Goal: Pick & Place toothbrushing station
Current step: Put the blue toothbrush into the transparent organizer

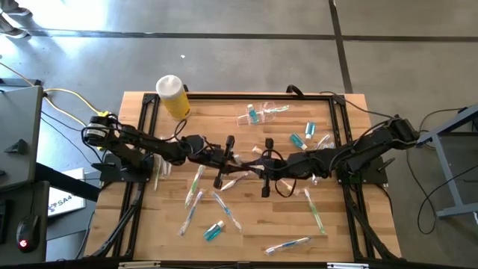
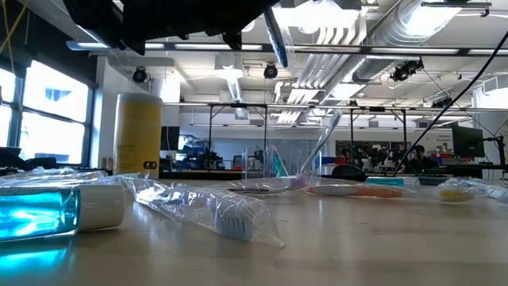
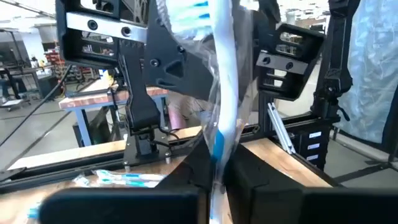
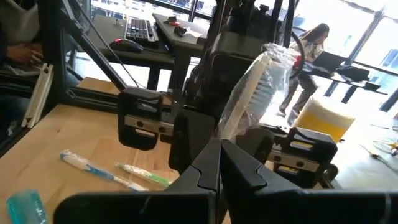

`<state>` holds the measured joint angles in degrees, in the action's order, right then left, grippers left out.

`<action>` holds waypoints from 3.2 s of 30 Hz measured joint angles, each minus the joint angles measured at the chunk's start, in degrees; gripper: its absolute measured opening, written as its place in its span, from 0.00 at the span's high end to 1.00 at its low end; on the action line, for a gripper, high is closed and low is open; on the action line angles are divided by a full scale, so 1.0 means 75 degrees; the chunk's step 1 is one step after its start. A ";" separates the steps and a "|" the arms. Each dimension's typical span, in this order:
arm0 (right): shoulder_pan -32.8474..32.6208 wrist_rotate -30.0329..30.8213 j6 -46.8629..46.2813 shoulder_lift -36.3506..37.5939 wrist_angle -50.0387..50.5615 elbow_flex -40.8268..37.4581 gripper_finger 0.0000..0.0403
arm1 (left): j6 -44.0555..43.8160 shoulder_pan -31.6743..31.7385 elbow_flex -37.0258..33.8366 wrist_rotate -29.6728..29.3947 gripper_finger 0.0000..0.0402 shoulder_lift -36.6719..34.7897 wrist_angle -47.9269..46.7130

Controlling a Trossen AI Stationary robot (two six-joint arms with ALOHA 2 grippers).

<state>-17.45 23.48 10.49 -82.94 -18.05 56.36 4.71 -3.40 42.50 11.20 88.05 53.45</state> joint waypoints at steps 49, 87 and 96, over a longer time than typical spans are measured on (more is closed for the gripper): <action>-0.2613 0.5896 -0.2380 0.0087 0.3050 0.0000 0.19 | -0.0293 0.3614 -0.0014 0.0224 0.97 -0.1370 -0.1904; -0.1550 0.4608 -0.3825 0.0087 0.3959 -0.0484 0.19 | -0.1425 0.4698 0.0000 -0.1260 0.97 0.1786 0.0192; -0.1550 0.4623 -0.3825 0.0087 0.3950 -0.0484 0.19 | -0.1405 0.4689 0.0000 -0.1166 0.97 0.1792 -0.0003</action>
<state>-29.08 58.15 -18.20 -82.28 11.57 52.73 -5.82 31.77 42.50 2.46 101.49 53.43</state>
